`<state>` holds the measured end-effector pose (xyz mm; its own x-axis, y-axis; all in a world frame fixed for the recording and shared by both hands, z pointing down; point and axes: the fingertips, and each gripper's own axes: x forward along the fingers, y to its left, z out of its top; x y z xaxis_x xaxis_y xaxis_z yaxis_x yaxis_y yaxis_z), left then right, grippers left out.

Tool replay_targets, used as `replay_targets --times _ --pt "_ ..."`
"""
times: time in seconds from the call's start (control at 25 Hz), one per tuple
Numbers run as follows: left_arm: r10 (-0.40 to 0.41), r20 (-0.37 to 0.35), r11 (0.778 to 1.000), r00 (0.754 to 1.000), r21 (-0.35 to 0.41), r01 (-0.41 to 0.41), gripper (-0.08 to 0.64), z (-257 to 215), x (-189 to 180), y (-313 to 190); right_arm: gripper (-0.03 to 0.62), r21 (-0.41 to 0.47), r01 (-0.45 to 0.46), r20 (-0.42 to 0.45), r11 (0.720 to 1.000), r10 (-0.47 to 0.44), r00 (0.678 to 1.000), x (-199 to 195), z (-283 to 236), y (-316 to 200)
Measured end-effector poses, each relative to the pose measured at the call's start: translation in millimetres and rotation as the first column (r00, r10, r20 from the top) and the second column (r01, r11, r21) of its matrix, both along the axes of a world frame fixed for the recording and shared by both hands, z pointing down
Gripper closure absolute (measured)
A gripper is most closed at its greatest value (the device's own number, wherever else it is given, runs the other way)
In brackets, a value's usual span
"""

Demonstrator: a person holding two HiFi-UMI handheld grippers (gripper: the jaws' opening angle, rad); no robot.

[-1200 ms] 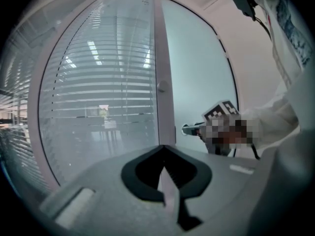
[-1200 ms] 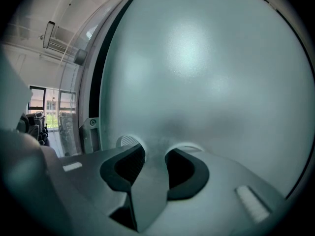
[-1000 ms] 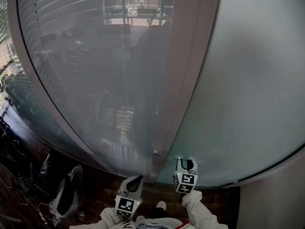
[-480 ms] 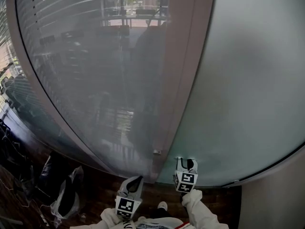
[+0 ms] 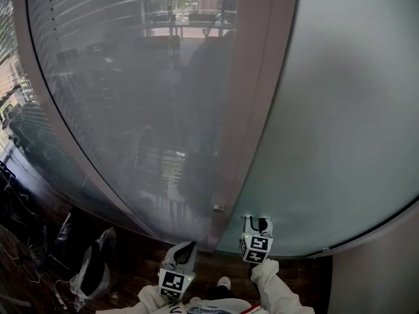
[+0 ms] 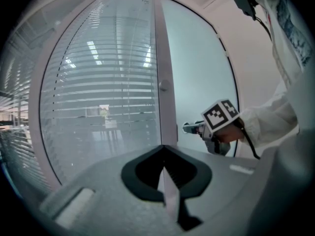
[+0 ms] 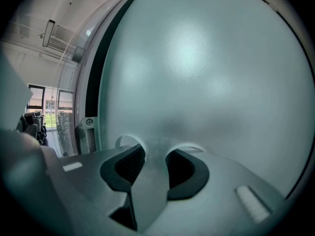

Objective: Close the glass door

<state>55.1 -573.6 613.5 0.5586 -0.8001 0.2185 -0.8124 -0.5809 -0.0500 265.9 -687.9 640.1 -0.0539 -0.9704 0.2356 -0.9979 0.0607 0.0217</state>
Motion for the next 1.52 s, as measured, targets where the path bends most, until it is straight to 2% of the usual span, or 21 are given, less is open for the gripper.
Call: replay_targets --times 0.44,0.84,1.0,1.2,1.36,1.52 --pt "0.01 0.008 1.0 1.0 -0.007 -0.01 0.557 1 4 6 0.462 0.002 0.004 -0.005 1.0 -0.004 1.0 -1 1 0" --pt "0.002 0.035 0.999 0.999 -0.034 0.0 0.557 1 -16 28 0.457 0.036 0.015 0.003 0.999 -0.015 1.0 1 -3 8" --pt "-0.008 0.038 0.999 0.999 -0.035 0.01 0.557 -4 -28 45 0.388 0.043 -0.02 0.027 0.999 0.018 0.999 19 -11 37" --pt "0.019 0.027 0.999 0.999 -0.048 -0.017 0.557 4 -37 73 0.449 0.029 -0.074 0.066 0.997 0.072 0.995 29 -11 99" --pt "0.079 0.013 0.996 0.997 -0.044 -0.079 0.557 6 -25 104 0.584 0.061 -0.078 0.105 0.995 0.071 0.992 23 -32 165" --pt "0.11 -0.009 0.993 0.994 -0.04 -0.111 0.557 5 -13 127 0.584 0.089 -0.045 0.068 0.995 0.039 0.997 11 -53 221"
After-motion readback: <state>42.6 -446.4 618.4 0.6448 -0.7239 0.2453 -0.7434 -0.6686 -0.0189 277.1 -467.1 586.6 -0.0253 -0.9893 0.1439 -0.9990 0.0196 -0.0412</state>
